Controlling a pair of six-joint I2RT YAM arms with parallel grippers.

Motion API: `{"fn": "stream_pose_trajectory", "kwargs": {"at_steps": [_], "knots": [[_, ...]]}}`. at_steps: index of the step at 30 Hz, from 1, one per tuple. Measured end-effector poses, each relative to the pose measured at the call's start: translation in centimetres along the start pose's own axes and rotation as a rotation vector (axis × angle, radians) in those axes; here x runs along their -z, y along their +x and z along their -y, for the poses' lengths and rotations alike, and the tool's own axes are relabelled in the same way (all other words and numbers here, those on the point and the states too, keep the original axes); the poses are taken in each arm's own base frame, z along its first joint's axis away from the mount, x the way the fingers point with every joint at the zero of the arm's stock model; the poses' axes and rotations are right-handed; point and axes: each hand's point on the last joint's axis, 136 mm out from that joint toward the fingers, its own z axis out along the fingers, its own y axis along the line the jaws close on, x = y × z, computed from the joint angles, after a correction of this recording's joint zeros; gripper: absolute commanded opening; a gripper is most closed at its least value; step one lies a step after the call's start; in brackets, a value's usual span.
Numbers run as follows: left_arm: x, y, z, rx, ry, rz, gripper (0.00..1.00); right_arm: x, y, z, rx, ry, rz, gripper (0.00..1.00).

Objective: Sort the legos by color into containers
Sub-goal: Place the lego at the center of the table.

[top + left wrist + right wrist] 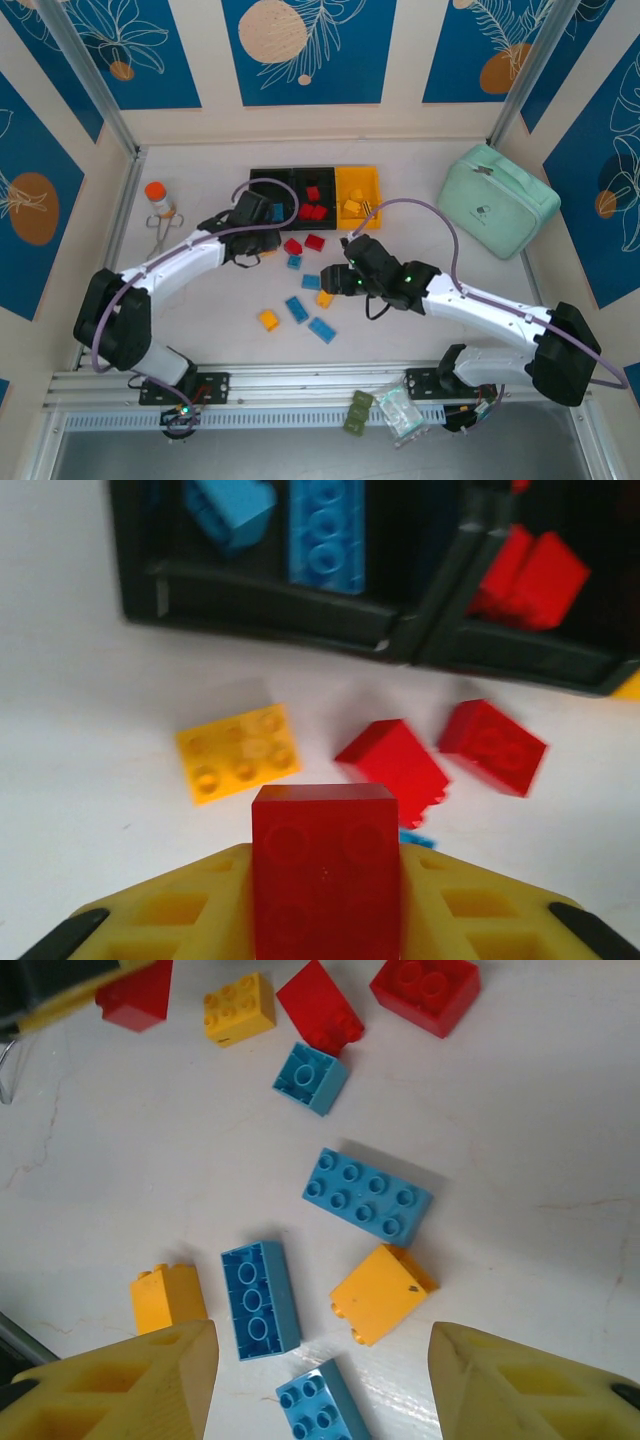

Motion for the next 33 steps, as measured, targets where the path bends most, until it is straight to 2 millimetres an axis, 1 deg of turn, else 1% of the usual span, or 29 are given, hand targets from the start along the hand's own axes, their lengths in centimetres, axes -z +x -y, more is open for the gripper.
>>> {"fn": "stream_pose_trajectory", "kwargs": {"at_steps": [3, 9, 16, 26, 28, 31, 33], "knots": [[-0.6, -0.9, 2.0, -0.028, 0.023, -0.009, 0.36, 0.6, 0.0, 0.7, -0.013, 0.003, 0.012, 0.58], [-2.4, -2.8, 5.1, -0.071, 0.046, -0.033, 0.36, 2.1, -0.2, 2.0, -0.046, 0.009, 0.051, 0.58], [-5.3, -5.4, 8.7, -0.103, 0.077, -0.043, 0.36, 2.8, -0.1, 3.4, -0.080, 0.043, 0.071, 0.58], [-10.2, -8.2, 12.2, -0.130, 0.087, -0.055, 0.36, 3.1, -0.9, 5.4, -0.127, 0.097, 0.098, 0.59], [-11.1, -8.8, 12.8, -0.130, 0.089, -0.053, 0.36, 3.1, -1.0, 5.6, -0.133, 0.102, 0.100, 0.61], [-12.5, -9.4, 13.6, -0.139, 0.090, -0.051, 0.37, 3.2, -1.0, 5.8, -0.137, 0.107, 0.100, 0.62], [-13.2, -9.6, 13.7, -0.145, 0.087, -0.054, 0.39, 3.5, -0.9, 5.9, -0.141, 0.108, 0.104, 0.62]]}}
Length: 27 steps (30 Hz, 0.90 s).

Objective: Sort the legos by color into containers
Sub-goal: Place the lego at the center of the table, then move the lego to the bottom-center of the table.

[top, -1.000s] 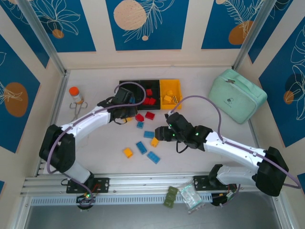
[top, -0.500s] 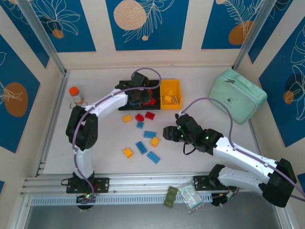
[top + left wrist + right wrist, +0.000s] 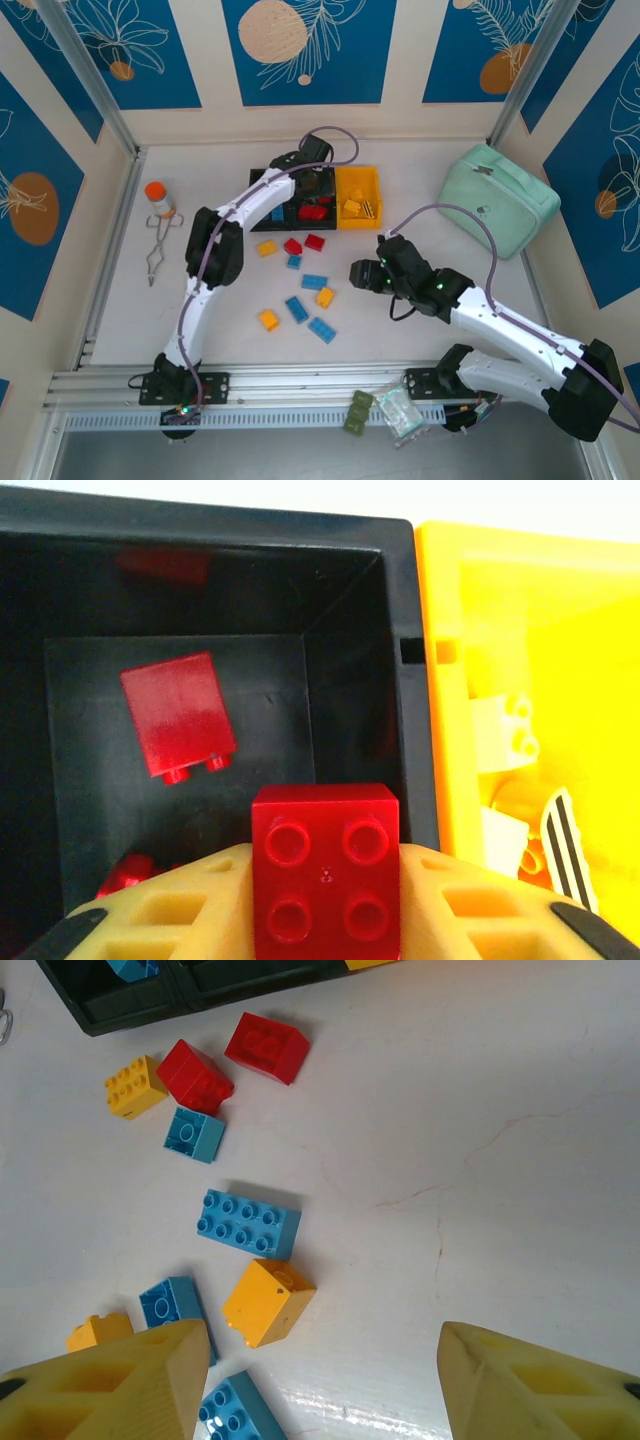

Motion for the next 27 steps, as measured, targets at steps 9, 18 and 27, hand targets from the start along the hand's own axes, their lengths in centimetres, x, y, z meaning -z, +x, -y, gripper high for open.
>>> {"fn": "stream_pose_trajectory", "kwargs": {"at_steps": [9, 18, 27], "knots": [[-0.4, -0.1, -0.3, -0.006, -0.014, -0.015, 0.57, 0.5, 0.3, 1.1, -0.026, 0.009, 0.015, 0.62], [1.7, 2.2, -1.0, -0.007, -0.002, -0.050, 0.59, -0.3, 0.8, 1.4, -0.020, 0.033, -0.013, 0.64], [10.6, 3.9, 0.0, -0.042, 0.140, 0.011, 0.61, -1.6, 1.8, 0.5, 0.013, 0.059, -0.081, 0.69]]}}
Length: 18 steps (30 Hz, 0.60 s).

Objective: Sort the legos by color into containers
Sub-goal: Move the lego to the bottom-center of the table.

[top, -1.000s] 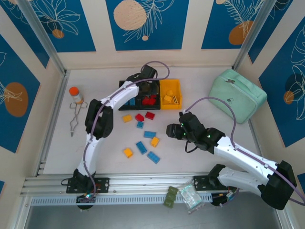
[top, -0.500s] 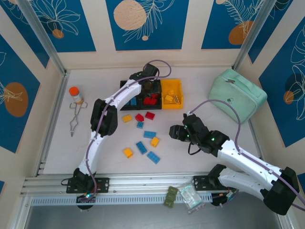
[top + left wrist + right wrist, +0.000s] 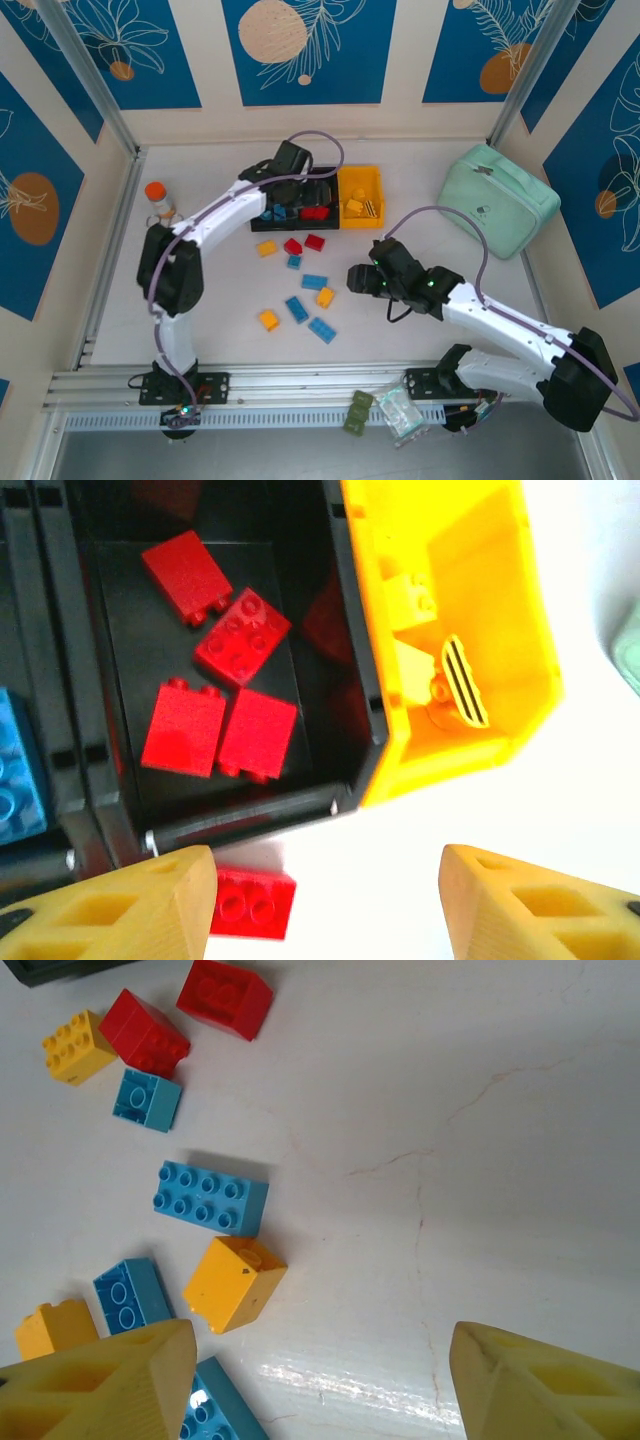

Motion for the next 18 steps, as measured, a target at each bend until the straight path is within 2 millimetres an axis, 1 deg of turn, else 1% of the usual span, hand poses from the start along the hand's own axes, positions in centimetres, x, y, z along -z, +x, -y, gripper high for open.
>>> {"fn": "stream_pose_trajectory", "kwargs": {"at_steps": [3, 5, 8, 12, 15, 18], "knots": [[2.0, 2.0, -0.3, -0.018, 0.033, 0.000, 0.62, -0.5, 0.2, -0.8, 0.003, 0.010, -0.029, 0.71], [2.9, 4.1, -1.1, -0.027, 0.042, -0.024, 0.63, -1.0, 0.5, -1.3, 0.000, 0.021, -0.052, 0.73], [3.6, 7.4, -2.7, -0.022, 0.039, -0.064, 0.64, -1.9, 1.4, -1.6, -0.012, 0.051, -0.095, 0.77], [4.6, 11.8, -4.9, -0.006, 0.030, -0.104, 0.66, -3.3, 2.3, -2.0, -0.026, 0.091, -0.143, 0.79], [5.5, 14.3, -6.2, 0.019, 0.032, -0.119, 0.67, -4.5, 2.7, -2.4, -0.035, 0.122, -0.174, 0.79], [5.9, 15.9, -7.0, 0.037, 0.033, -0.125, 0.67, -5.7, 3.0, -2.8, -0.037, 0.149, -0.198, 0.79]]}}
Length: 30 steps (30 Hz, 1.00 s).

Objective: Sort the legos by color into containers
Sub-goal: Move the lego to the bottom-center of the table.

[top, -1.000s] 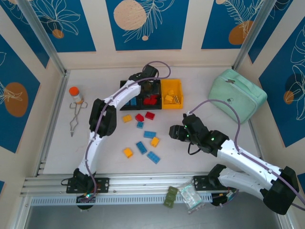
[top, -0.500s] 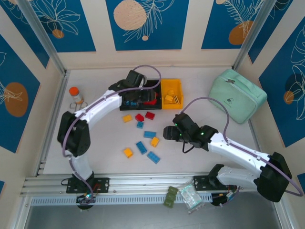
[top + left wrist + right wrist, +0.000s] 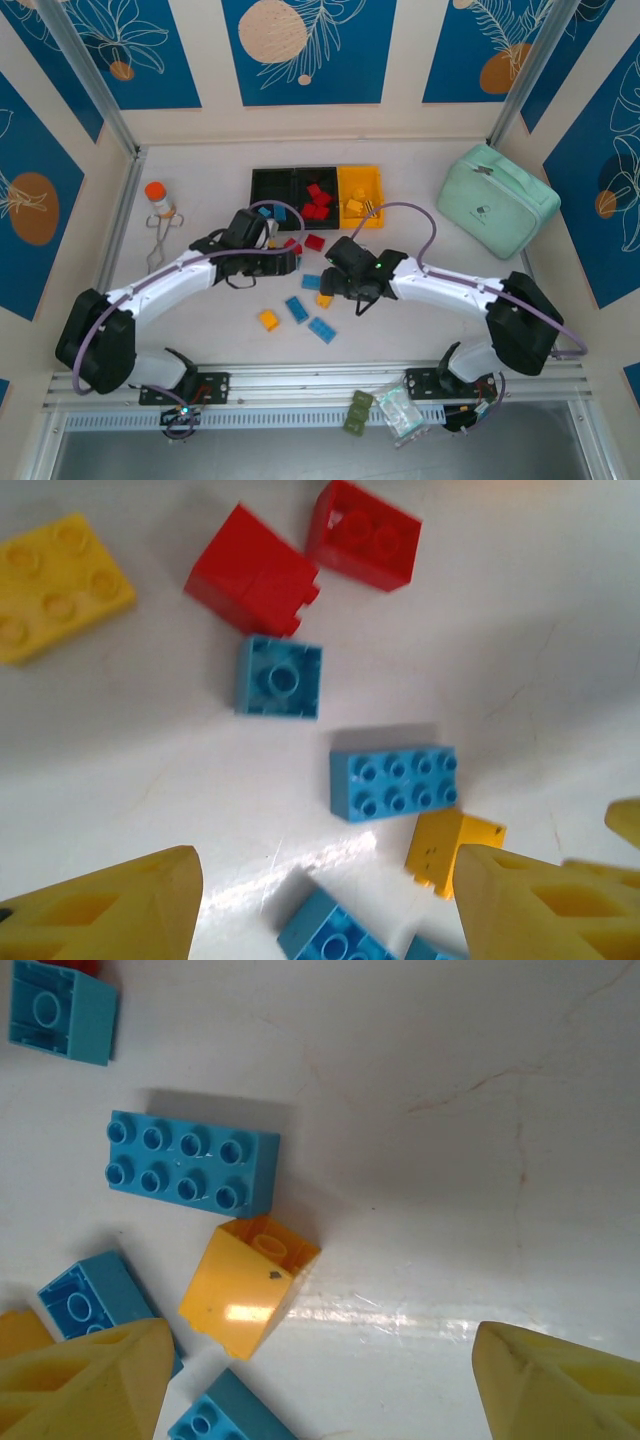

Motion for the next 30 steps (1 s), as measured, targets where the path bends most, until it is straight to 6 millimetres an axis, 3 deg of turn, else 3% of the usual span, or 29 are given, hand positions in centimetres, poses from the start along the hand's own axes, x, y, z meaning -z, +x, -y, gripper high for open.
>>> {"fn": "stream_pose_trajectory", "kwargs": {"at_steps": [5, 12, 18, 22, 25, 28, 30], "knots": [[-0.1, 1.4, -0.9, 0.023, -0.010, -0.015, 0.68, -1.6, -0.2, -0.8, 0.001, 0.036, -0.029, 0.78], [-0.4, 1.6, -1.2, 0.043, -0.010, -0.012, 0.68, -4.0, -0.2, -1.9, 0.007, 0.069, -0.076, 0.72], [-0.6, 1.8, -1.5, 0.057, -0.012, -0.014, 0.68, -4.9, 0.5, -1.4, 0.004, 0.098, -0.109, 0.54], [-0.7, 1.8, -1.5, 0.068, -0.011, -0.013, 0.68, -4.8, 0.6, -1.2, 0.005, 0.101, -0.112, 0.36], [-0.9, 1.7, -1.3, 0.074, -0.001, -0.013, 0.68, -4.5, 0.7, -0.7, -0.003, 0.101, -0.109, 0.36], [-1.2, 1.6, -0.9, 0.075, 0.019, -0.015, 0.67, -4.2, 1.0, 0.2, -0.011, 0.115, -0.117, 0.48], [-1.3, 1.5, -0.8, 0.076, 0.029, -0.014, 0.67, -4.2, 1.1, 0.5, -0.010, 0.121, -0.123, 0.48]]}}
